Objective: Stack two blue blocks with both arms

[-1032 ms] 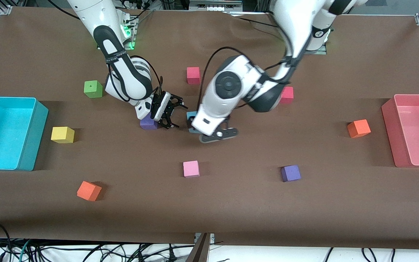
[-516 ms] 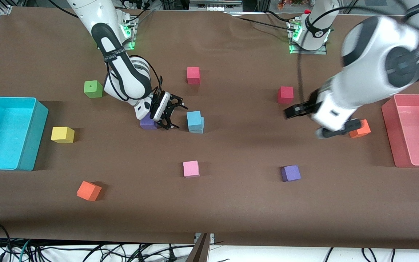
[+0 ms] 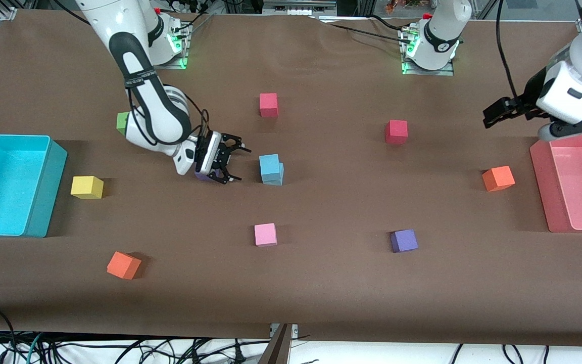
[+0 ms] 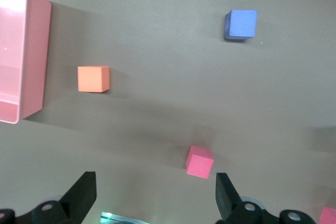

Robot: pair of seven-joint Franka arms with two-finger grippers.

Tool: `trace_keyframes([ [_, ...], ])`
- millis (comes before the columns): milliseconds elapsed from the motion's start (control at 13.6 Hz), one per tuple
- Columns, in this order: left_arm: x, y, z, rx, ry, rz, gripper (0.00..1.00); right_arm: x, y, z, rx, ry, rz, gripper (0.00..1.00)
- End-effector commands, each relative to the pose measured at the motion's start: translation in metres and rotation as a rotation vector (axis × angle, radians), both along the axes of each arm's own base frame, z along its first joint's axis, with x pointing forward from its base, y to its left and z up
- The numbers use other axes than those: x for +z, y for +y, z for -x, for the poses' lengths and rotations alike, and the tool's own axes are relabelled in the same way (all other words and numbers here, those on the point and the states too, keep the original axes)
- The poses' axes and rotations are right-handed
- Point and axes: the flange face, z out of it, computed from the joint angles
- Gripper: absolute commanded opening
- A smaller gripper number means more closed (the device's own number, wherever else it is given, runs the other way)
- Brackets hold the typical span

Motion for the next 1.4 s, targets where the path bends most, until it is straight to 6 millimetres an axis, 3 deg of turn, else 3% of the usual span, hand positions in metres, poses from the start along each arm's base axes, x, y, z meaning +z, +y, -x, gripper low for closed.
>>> trace_keyframes([
  [0, -0.006, 0.003, 0.013, -0.031, -0.017, -0.022, 1.0, 0.041, -0.024, -0.01, 0.055, 0.125, 0.002, 1.0],
  [295, 0.001, 0.003, 0.018, -0.029, -0.027, -0.017, 1.0, 0.113, -0.051, -0.042, 0.151, 0.344, 0.152, 1.0],
  [516, 0.004, 0.004, 0.021, -0.027, -0.025, -0.018, 1.0, 0.191, -0.083, -0.075, 0.185, 0.43, 0.396, 1.0],
  [737, 0.016, 0.009, 0.031, -0.023, -0.015, -0.021, 1.0, 0.27, -0.109, -0.091, 0.139, 0.481, 0.639, 1.0],
  [959, 0.02, 0.047, 0.031, -0.098, -0.014, 0.003, 1.0, 0.307, -0.128, -0.089, -0.053, 0.524, 0.704, 1.0],
  [1106, 0.021, 0.049, 0.031, -0.103, -0.016, 0.005, 1.0, 0.328, -0.136, -0.082, -0.229, 0.576, 0.759, 1.0],
  [1180, 0.021, 0.049, 0.031, -0.11, -0.014, 0.006, 1.0, 0.342, -0.127, -0.078, -0.321, 0.561, 0.809, 1.0],
  [1327, 0.019, 0.048, 0.031, -0.121, -0.012, 0.006, 1.0, 0.358, -0.132, -0.071, -0.547, 0.541, 0.843, 1.0],
])
